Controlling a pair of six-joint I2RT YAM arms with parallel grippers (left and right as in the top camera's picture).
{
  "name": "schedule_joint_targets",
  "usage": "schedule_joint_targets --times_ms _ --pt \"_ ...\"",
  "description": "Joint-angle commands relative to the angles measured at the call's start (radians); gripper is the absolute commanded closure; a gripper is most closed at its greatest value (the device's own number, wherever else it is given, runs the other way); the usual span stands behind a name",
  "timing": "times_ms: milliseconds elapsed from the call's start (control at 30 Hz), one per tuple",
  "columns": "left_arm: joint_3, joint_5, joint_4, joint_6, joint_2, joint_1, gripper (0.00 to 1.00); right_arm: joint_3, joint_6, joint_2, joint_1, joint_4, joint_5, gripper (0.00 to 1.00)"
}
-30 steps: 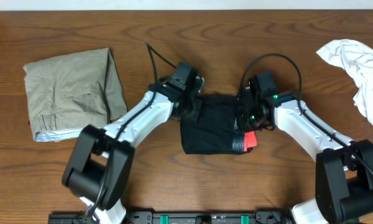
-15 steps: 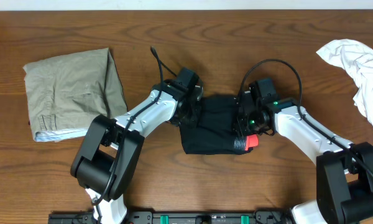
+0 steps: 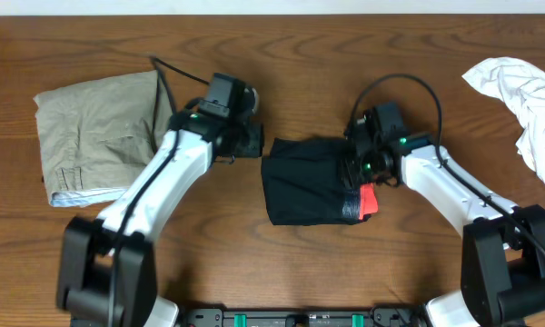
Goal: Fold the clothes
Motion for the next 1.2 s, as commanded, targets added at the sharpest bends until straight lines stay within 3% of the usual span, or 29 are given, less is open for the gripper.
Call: schedule_joint_targets --times_ms 0,233,567,733,967,1167 --pt "0.021 0.138 -0.003 -0.098 -0.042 -0.034 0.77 0.094 -0.001 0.004 0.000 -0.010 0.018 0.34" --pt "-0.011 0.138 -0.020 -0.346 -0.026 -0.140 0.77 0.199 -0.013 0.004 -0.012 -0.025 0.018 0.32" --pt "-0.015 0.140 -0.030 -0.351 0.126 -0.257 0.77 0.217 0.033 0.004 -0.122 -0.060 0.048 0.28" --pt "-0.015 0.213 -0.055 -0.351 0.212 -0.273 0.77 0.217 0.033 0.004 -0.208 -0.071 0.048 0.26" --pt "-0.015 0.201 -0.129 -0.317 0.310 -0.252 0.76 0.217 0.033 0.004 -0.282 -0.105 0.039 0.26" --pt "-0.015 0.188 -0.121 -0.235 0.375 -0.148 0.76 0.217 0.033 0.004 -0.286 -0.124 0.040 0.25"
